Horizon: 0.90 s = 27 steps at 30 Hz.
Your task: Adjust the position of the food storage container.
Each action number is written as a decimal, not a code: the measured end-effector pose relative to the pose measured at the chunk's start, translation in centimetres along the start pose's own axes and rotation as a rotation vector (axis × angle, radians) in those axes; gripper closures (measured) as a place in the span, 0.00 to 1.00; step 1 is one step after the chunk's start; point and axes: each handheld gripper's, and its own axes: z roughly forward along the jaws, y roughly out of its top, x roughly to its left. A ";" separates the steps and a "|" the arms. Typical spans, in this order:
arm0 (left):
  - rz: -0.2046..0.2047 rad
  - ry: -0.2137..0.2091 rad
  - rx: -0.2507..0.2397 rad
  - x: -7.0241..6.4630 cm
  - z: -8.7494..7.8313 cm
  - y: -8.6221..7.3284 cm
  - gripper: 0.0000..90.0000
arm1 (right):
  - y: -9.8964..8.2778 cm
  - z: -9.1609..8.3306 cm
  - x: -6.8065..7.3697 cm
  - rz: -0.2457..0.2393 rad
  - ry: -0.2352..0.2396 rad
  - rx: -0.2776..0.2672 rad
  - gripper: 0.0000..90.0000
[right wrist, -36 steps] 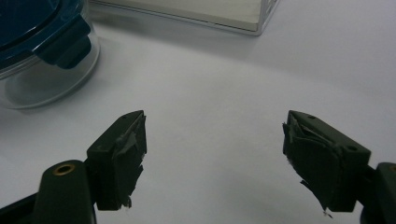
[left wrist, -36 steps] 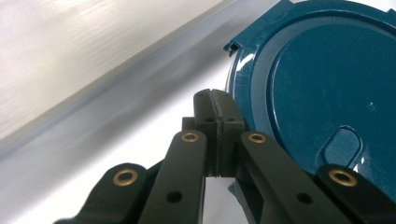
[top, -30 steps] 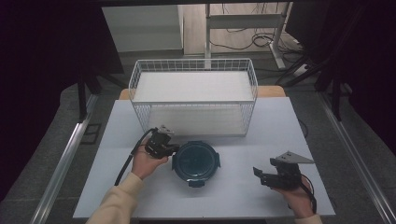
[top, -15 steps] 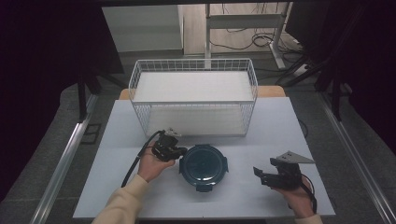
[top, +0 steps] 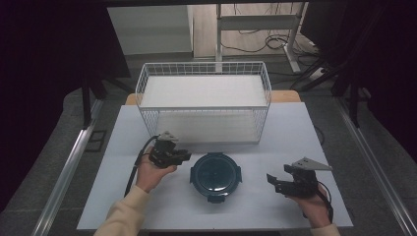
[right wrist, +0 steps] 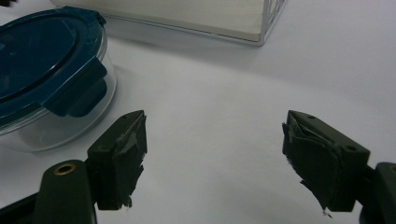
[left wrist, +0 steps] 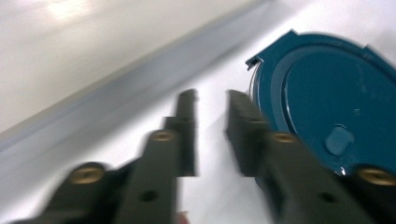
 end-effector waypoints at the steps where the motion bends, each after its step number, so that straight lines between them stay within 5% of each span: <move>1: -0.026 -0.008 -0.021 -0.2 -0.8 -0.5 0.65 | 0.0 0.0 0.0 0.002 0.001 0.000 0.24; 4: -0.058 -0.011 -0.026 -0.6 -1.9 -1.8 0.42 | 0.0 0.1 0.2 0.003 0.004 -0.004 0.24; 8: -0.087 -0.001 -0.013 -0.7 -3.0 -3.8 0.31 | 0.1 0.4 0.6 0.005 0.014 -0.009 0.24; 17: -0.160 0.015 -0.025 0.6 -4.6 -5.5 0.18 | 0.6 -0.1 1.9 0.058 0.029 -0.081 0.24; 27: -0.171 -0.002 -0.054 0.1 -5.2 -5.3 0.14 | 0.7 -0.4 2.7 0.023 0.044 -0.076 0.22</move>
